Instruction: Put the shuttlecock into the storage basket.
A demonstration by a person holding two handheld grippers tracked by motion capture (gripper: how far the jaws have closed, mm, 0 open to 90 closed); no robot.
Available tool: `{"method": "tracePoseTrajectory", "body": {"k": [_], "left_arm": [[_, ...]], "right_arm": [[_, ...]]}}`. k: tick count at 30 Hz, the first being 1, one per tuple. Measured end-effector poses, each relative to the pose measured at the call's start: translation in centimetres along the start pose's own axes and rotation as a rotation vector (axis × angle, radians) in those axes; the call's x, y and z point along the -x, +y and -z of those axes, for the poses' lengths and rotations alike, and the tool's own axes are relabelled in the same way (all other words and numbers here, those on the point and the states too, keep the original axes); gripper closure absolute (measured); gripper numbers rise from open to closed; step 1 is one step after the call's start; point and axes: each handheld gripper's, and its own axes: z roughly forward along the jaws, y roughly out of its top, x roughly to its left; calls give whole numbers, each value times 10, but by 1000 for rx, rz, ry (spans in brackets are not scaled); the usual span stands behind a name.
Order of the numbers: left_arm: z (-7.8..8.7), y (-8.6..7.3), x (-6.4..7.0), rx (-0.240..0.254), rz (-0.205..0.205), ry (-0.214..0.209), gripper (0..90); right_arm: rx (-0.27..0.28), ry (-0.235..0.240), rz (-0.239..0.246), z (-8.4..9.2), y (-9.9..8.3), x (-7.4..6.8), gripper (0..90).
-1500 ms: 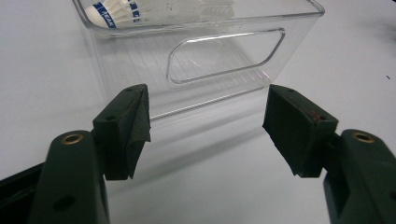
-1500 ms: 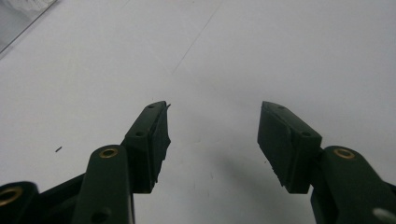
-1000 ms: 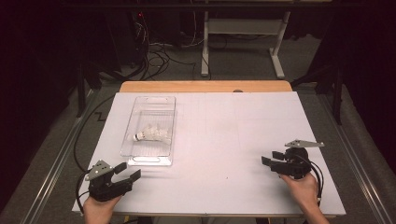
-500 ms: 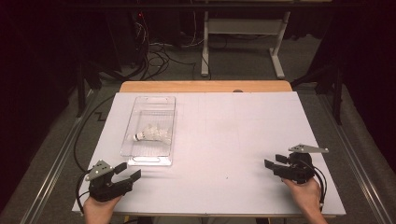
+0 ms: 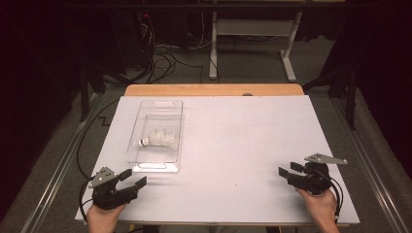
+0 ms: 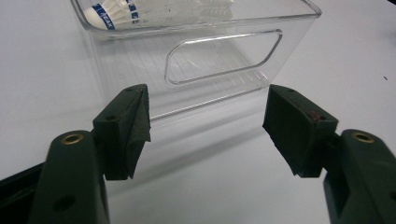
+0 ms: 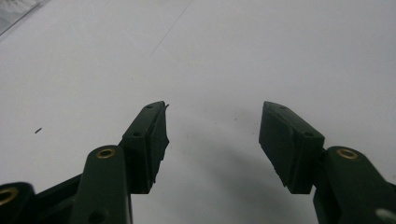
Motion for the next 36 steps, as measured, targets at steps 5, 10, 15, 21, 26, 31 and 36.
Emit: {"method": "tracePoseTrajectory", "body": {"k": [5, 10, 15, 21, 26, 31, 36], "left_arm": [[0, 0, 0, 0, 0, 0, 325], [1, 0, 0, 6, 3, 1, 325], [2, 0, 0, 7, 3, 2, 324], [2, 0, 0, 7, 5, 2, 324], [2, 0, 0, 7, 4, 1, 324], [2, -1, 0, 8, 4, 3, 324], [2, 0, 0, 7, 4, 3, 324]], "right_arm": [[11, -6, -5, 3, -3, 1, 423], [16, -8, -9, 4, -5, 1, 421], [25, -11, -11, 5, -7, 2, 422], [30, -14, -14, 7, -8, 3, 422], [40, -21, -23, 9, -11, 5, 422], [42, -24, -25, 11, -13, 6, 421], [41, -28, -31, 12, -14, 6, 420]]}}
